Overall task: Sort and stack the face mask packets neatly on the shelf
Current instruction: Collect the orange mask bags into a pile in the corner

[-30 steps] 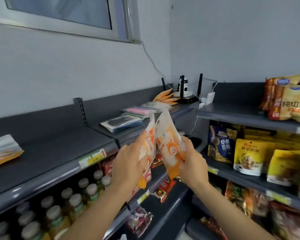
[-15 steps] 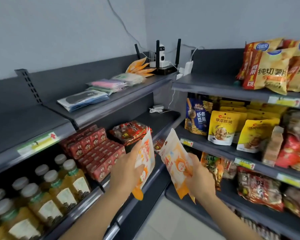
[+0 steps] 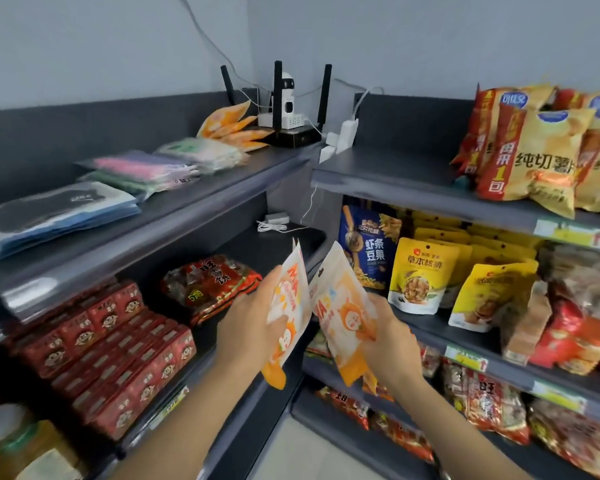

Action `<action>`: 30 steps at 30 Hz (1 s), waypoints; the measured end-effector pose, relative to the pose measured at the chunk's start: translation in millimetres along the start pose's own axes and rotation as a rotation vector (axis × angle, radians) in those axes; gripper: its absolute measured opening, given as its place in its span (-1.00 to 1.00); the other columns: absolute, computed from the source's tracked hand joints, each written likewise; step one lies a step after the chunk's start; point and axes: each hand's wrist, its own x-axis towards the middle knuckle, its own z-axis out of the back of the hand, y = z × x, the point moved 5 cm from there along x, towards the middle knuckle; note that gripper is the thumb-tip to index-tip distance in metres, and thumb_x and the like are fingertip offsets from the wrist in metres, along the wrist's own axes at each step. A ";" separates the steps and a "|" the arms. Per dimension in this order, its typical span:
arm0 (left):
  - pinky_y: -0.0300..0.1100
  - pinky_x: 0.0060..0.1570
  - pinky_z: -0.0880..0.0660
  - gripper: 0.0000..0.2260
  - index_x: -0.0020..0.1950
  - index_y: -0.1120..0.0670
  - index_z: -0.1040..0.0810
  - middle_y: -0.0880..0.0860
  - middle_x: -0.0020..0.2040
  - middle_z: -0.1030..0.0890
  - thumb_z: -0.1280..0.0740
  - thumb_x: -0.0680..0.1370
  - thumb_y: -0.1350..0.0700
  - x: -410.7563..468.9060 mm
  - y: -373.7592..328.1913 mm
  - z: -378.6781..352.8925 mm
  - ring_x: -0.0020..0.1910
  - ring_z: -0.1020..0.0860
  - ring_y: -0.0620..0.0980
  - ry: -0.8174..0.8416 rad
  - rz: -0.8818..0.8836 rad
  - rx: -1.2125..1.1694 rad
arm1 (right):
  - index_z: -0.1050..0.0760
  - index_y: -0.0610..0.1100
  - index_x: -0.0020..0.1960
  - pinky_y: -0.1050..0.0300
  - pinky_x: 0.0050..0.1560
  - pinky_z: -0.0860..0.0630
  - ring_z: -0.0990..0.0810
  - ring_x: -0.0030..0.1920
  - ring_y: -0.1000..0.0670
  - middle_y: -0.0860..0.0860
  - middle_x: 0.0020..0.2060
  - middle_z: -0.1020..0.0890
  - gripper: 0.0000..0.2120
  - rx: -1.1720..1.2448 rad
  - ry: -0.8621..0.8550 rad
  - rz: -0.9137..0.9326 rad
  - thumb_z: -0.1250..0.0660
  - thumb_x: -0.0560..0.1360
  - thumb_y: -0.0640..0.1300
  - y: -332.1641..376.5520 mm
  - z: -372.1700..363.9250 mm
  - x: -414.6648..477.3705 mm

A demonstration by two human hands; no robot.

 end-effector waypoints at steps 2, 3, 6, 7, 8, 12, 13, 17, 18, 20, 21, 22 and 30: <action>-0.09 -0.06 -0.54 -0.35 0.50 -0.22 -0.01 -0.04 0.19 -0.52 -0.31 0.54 0.00 34.4 -5.4 6.2 0.16 -0.47 -0.01 -0.043 -0.026 -0.009 | -0.16 0.07 0.39 -0.04 -0.18 -0.57 -0.59 -0.07 -0.15 -0.05 0.02 -0.61 -0.39 0.002 -0.052 0.034 -0.25 0.44 -0.29 16.7 8.9 31.3; -0.09 -0.06 -0.55 -0.35 0.50 -0.22 0.00 -0.04 0.19 -0.53 -0.31 0.54 0.00 50.8 -8.6 11.3 0.15 -0.48 -0.01 -0.067 -0.040 -0.018 | -0.16 0.07 0.39 -0.08 -0.17 -0.59 -0.60 -0.08 -0.14 -0.04 0.03 -0.61 -0.39 0.002 -0.080 0.046 -0.26 0.44 -0.28 26.1 13.7 46.9; -0.01 -0.04 -0.55 -0.33 0.48 -0.27 0.04 -0.02 0.20 -0.53 -0.32 0.54 0.00 96.6 -14.5 26.8 0.14 -0.48 0.01 -0.115 -0.062 -0.034 | -0.16 0.10 0.38 -0.08 -0.22 -0.61 -0.61 -0.14 -0.10 0.00 -0.02 -0.63 -0.39 0.031 -0.139 0.074 -0.28 0.44 -0.26 53.0 27.0 88.9; -0.01 -0.01 -0.55 -0.33 0.47 -0.29 0.05 -0.02 0.21 -0.52 -0.31 0.54 0.00 109.6 -15.6 31.7 0.16 -0.48 0.01 -0.129 -0.063 -0.042 | -0.17 0.10 0.39 -0.06 -0.23 -0.61 -0.61 -0.15 -0.09 0.01 -0.02 -0.63 -0.39 0.067 -0.151 0.083 -0.28 0.44 -0.26 60.6 31.7 99.2; 0.00 0.01 -0.54 -0.33 0.46 -0.31 0.06 -0.03 0.23 -0.51 -0.31 0.54 -0.01 121.4 -17.2 36.7 0.18 -0.47 0.00 -0.146 -0.066 -0.050 | -0.19 0.09 0.40 -0.02 -0.24 -0.60 -0.61 -0.15 -0.08 0.03 -0.03 -0.62 -0.39 0.106 -0.162 0.093 -0.28 0.44 -0.26 67.7 36.3 108.7; -0.01 -0.01 -0.51 -0.32 0.49 -0.27 0.01 -0.01 0.21 -0.52 -0.33 0.52 -0.01 158.2 -25.2 56.3 0.18 -0.46 0.02 -0.210 -0.103 -0.052 | -0.27 0.06 0.35 -0.03 -0.16 -0.59 -0.60 -0.10 -0.06 0.03 -0.06 -0.62 -0.46 0.206 -0.196 0.171 -0.28 0.44 -0.28 96.7 52.5 140.0; 0.00 -0.02 -0.52 -0.32 0.49 -0.26 0.00 0.00 0.19 -0.53 -0.34 0.51 0.00 166.3 -27.0 61.9 0.17 -0.47 0.04 -0.228 -0.106 -0.047 | -0.28 0.05 0.34 -0.05 -0.13 -0.59 -0.61 -0.07 -0.07 0.00 -0.04 -0.63 -0.47 0.225 -0.205 0.185 -0.29 0.44 -0.28 103.9 55.7 148.2; 0.00 -0.01 -0.53 -0.33 0.48 -0.24 -0.09 -0.03 0.24 -0.52 -0.37 0.49 0.06 196.5 -31.6 89.9 0.18 -0.50 0.03 -0.313 -0.105 -0.156 | -0.31 0.02 0.34 -0.02 -0.08 -0.60 -0.61 -0.01 -0.03 0.00 0.03 -0.63 -0.48 0.332 -0.243 0.268 -0.32 0.44 -0.28 131.0 73.7 178.9; 0.01 -0.02 -0.55 -0.33 0.47 -0.26 -0.11 -0.05 0.23 -0.52 -0.38 0.48 0.07 203.0 -30.8 97.2 0.15 -0.51 0.01 -0.335 -0.091 -0.212 | -0.32 0.02 0.33 -0.01 -0.08 -0.59 -0.60 -0.01 -0.04 0.00 0.02 -0.63 -0.48 0.357 -0.246 0.289 -0.31 0.43 -0.30 136.3 79.6 186.8; 0.03 -0.04 -0.57 -0.32 0.45 -0.28 -0.14 -0.12 0.17 -0.51 -0.41 0.46 0.07 216.3 -27.3 110.6 0.09 -0.53 -0.04 -0.380 -0.054 -0.304 | -0.34 0.02 0.31 -0.06 -0.08 -0.58 -0.60 -0.02 -0.06 0.00 -0.02 -0.62 -0.46 0.413 -0.248 0.331 -0.30 0.40 -0.33 145.6 90.7 206.0; 0.02 -0.04 -0.57 -0.32 0.45 -0.26 -0.16 -0.16 0.14 -0.49 -0.42 0.45 0.08 222.9 -25.5 116.9 0.09 -0.53 -0.06 -0.411 -0.038 -0.339 | -0.34 0.03 0.30 -0.10 -0.07 -0.59 -0.60 -0.04 -0.06 0.03 -0.05 -0.61 -0.46 0.449 -0.248 0.350 -0.29 0.39 -0.34 150.7 96.2 216.0; -0.03 -0.02 -0.57 -0.32 0.45 -0.24 -0.18 -0.19 0.12 -0.47 -0.44 0.45 0.10 229.3 -24.0 123.2 0.09 -0.52 -0.09 -0.450 -0.027 -0.365 | -0.34 0.05 0.29 -0.13 -0.07 -0.59 -0.60 -0.05 -0.04 0.07 -0.08 -0.60 -0.45 0.492 -0.248 0.364 -0.30 0.39 -0.34 155.4 100.7 228.4; -0.01 0.17 -0.50 -0.32 0.42 -0.19 -0.28 -0.21 0.09 -0.48 -0.48 0.40 0.15 272.7 -7.5 155.7 0.12 -0.54 -0.09 -0.728 0.109 -0.427 | -0.38 0.03 0.25 -0.07 -0.04 -0.61 -0.62 -0.04 0.06 0.16 -0.09 -0.60 -0.42 0.871 -0.039 0.455 -0.34 0.36 -0.45 218.1 97.8 343.0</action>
